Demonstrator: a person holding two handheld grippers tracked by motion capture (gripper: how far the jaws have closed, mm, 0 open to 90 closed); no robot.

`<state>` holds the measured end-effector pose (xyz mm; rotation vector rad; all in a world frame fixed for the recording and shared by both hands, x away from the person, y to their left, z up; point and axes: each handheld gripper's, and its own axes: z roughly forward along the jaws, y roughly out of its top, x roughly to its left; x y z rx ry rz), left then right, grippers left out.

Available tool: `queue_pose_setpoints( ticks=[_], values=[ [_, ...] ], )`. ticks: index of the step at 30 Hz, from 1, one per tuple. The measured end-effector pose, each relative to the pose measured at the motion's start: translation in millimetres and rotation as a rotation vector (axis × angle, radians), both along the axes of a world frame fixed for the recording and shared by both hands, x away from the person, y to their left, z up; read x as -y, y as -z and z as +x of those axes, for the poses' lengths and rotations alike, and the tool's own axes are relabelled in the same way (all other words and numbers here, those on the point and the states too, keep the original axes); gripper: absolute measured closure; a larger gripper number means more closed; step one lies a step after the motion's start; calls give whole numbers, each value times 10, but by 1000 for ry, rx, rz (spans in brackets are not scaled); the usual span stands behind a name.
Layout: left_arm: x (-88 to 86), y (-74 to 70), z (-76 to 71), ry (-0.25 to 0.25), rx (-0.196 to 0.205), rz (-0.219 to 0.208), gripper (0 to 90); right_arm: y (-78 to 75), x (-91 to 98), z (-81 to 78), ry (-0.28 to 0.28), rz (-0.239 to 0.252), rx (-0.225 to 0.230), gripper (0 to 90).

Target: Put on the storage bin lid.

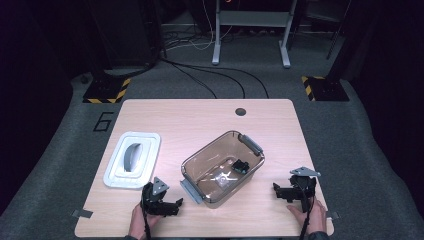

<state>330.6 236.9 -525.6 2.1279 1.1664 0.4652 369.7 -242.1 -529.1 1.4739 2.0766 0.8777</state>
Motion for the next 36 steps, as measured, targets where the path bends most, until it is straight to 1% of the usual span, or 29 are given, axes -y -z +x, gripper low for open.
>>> queue_pose_setpoints(
  ticks=[1,2,4,6,7,11,12,14,15,16,17,19,20,22,23,25,26,28,29,30,31,32,33,36],
  values=[
    [-24,-4,7,-15,-7,-9,76,1,1,-1,-1,0,0,0],
    [-87,-19,21,-37,-9,-32,56,2,1,0,0,1,2,0],
    [-187,-63,38,-108,4,-73,8,1,0,0,0,1,1,0],
    [-294,-127,62,-143,13,-111,1,1,0,-1,0,0,1,0],
    [-341,-161,79,-156,25,-114,0,2,1,-1,0,0,1,0],
    [-506,-290,170,-197,51,-120,0,1,1,-1,0,-1,0,0],
    [-548,-322,207,-213,57,-115,0,2,1,-1,-1,-1,1,0],
    [-598,-357,263,-225,61,-108,0,2,1,-1,-2,0,1,0],
    [-628,-381,302,-228,55,-103,0,2,1,-2,0,-2,1,0],
    [-644,-391,335,-238,62,-98,0,2,2,-1,-2,0,1,0],
    [-659,-404,361,-236,55,-95,0,1,1,-2,1,-2,1,0],
    [-699,-435,437,-242,51,-99,0,1,1,-2,0,-2,1,0],
    [-724,-462,464,-233,42,-105,3,1,1,-2,0,-2,1,0],
    [-765,-495,527,-240,46,-127,3,2,2,-1,-1,0,0,0],
    [-793,-521,556,-242,40,-132,3,3,2,0,-1,1,2,0],
    [-843,-567,616,-253,43,-133,3,3,2,-1,-1,1,1,0],
    [-860,-580,639,-260,48,-140,3,3,2,-1,-1,1,2,0],
    [-908,-619,700,-270,55,-136,3,2,2,-1,-1,0,0,0],
    [-949,-629,748,-273,36,-162,2,1,1,-2,1,-2,1,0],
    [-966,-633,775,-277,28,-157,0,3,2,-1,0,0,1,0],
    [-986,-638,810,-281,35,-146,0,3,1,-1,0,0,1,0],
    [-1012,-646,842,-282,27,-138,0,2,2,-1,-1,-1,1,0],
    [-1034,-656,880,-293,23,-125,0,2,1,-2,-1,-1,1,0],
    [-1096,-667,969,-330,24,-109,0,2,2,-1,-1,-1,1,0]
  ],
)
